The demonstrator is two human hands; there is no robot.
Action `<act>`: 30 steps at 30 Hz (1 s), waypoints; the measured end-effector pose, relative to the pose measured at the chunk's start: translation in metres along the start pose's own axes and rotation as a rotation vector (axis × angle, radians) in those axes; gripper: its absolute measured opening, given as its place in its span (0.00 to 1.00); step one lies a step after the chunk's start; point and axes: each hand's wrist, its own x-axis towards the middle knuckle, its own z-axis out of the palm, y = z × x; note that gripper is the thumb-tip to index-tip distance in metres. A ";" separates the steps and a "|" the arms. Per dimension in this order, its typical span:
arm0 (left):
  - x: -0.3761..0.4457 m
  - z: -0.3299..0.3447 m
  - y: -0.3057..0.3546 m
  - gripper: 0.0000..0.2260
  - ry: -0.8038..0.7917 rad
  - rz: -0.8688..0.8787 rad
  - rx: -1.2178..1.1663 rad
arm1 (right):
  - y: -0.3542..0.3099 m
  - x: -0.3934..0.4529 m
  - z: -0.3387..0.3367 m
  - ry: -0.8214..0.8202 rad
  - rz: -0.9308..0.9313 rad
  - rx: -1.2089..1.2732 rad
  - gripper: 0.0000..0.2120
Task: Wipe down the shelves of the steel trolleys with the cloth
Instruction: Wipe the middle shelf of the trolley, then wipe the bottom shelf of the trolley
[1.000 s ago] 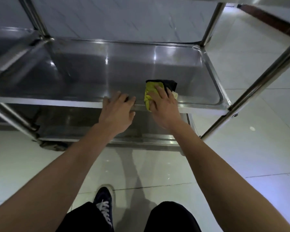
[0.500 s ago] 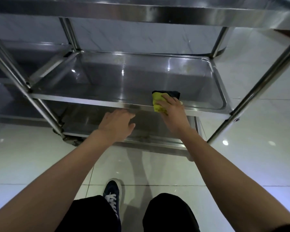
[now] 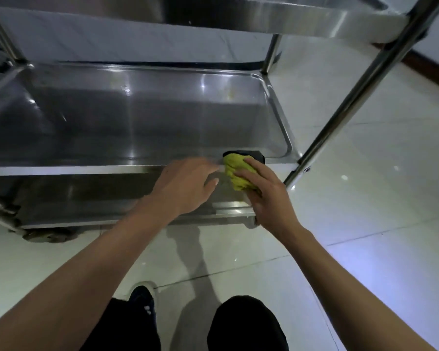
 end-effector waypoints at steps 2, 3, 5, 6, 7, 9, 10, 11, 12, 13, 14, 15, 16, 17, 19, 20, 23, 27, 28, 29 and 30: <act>0.014 -0.008 0.011 0.17 -0.033 0.011 -0.034 | -0.005 0.004 -0.016 0.007 0.097 0.023 0.22; 0.019 -0.017 0.014 0.18 -0.063 -0.008 -0.043 | -0.011 0.008 -0.025 -0.001 0.116 0.050 0.21; 0.022 -0.039 0.021 0.19 -0.169 -0.049 -0.066 | -0.029 0.016 -0.047 -0.024 0.143 0.132 0.21; 0.022 -0.052 0.025 0.20 -0.230 -0.062 -0.066 | -0.039 0.021 -0.058 -0.041 0.162 0.180 0.21; 0.023 -0.066 0.029 0.20 -0.291 -0.080 -0.062 | -0.050 0.024 -0.070 -0.064 0.199 0.217 0.22; 0.026 -0.099 0.039 0.20 -0.396 -0.120 -0.043 | -0.073 0.028 -0.097 -0.109 0.316 0.263 0.22; 0.029 -0.117 0.046 0.19 -0.433 -0.127 -0.037 | -0.083 0.032 -0.113 -0.122 0.357 0.280 0.22; 0.031 -0.135 0.055 0.18 -0.461 -0.128 -0.041 | -0.094 0.035 -0.130 -0.135 0.385 0.283 0.21; 0.033 -0.153 0.065 0.17 -0.484 -0.126 -0.045 | -0.106 0.037 -0.149 -0.142 0.403 0.280 0.22; 0.036 -0.170 0.077 0.17 -0.508 -0.111 -0.036 | -0.117 0.038 -0.170 -0.139 0.423 0.275 0.22; 0.038 -0.187 0.091 0.17 -0.539 -0.083 -0.017 | -0.129 0.039 -0.192 -0.126 0.453 0.275 0.22; 0.040 -0.202 0.107 0.17 -0.571 -0.049 0.004 | -0.138 0.040 -0.215 -0.109 0.487 0.282 0.22; 0.043 -0.215 0.124 0.18 -0.602 -0.018 0.014 | -0.145 0.039 -0.239 -0.093 0.519 0.288 0.21; 0.046 -0.228 0.144 0.19 -0.628 0.011 0.013 | -0.150 0.036 -0.264 -0.079 0.551 0.277 0.20; 0.057 -0.246 0.185 0.20 -0.636 0.082 0.001 | -0.156 0.024 -0.313 -0.038 0.603 0.237 0.18; 0.064 -0.251 0.207 0.20 -0.631 0.124 -0.001 | -0.155 0.015 -0.336 -0.004 0.632 0.254 0.18; 0.087 -0.258 0.277 0.19 -0.649 0.212 -0.005 | -0.144 -0.015 -0.408 0.132 0.711 0.344 0.20; 0.101 -0.262 0.378 0.21 -0.653 0.244 -0.021 | -0.120 -0.066 -0.500 0.218 0.746 0.235 0.21; 0.101 -0.264 0.402 0.21 -0.659 0.262 -0.017 | -0.114 -0.080 -0.521 0.238 0.770 0.213 0.21; 0.102 -0.266 0.424 0.21 -0.666 0.281 -0.006 | -0.108 -0.091 -0.541 0.253 0.792 0.181 0.20; 0.103 -0.269 0.446 0.21 -0.668 0.299 0.011 | -0.102 -0.100 -0.560 0.260 0.808 0.150 0.20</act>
